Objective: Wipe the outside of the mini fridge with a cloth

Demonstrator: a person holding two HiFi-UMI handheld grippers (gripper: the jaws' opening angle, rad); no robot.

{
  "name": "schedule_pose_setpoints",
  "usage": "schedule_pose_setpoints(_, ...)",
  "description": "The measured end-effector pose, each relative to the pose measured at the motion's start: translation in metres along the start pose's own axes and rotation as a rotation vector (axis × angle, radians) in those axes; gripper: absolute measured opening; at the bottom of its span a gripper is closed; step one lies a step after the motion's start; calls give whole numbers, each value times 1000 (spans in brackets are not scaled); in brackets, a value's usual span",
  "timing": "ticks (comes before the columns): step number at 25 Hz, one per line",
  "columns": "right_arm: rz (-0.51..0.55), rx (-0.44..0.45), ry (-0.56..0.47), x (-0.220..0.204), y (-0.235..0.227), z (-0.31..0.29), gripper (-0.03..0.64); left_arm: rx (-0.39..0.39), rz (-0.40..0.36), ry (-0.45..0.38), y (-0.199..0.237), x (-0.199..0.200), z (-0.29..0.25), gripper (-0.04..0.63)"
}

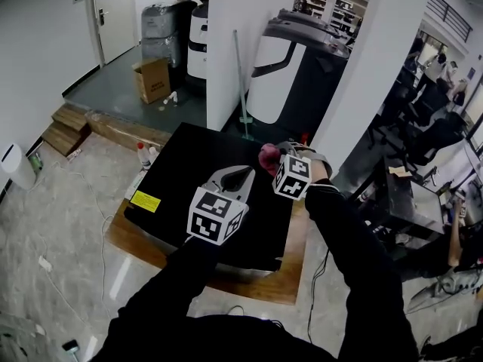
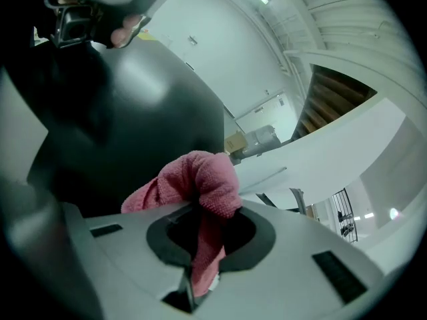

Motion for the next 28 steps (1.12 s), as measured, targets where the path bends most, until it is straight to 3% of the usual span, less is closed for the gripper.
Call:
schedule_pose_setpoints(9,-28,15,13,32,36,39,41,-68,-10,2,-4,-2,24,5)
schedule_pose_setpoints(28,-76,63,79,115,149,153,41,-265,-38,-39,-34,-10,139,5)
Point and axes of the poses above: the fingertips, and each gripper's own axes: z backward along the fingers, y to its left, x out of its top, the point moved 1 cm from there along z, backward along the fingers, and after that the axes turned 4 degrees about -x, right-handed, at the moved point
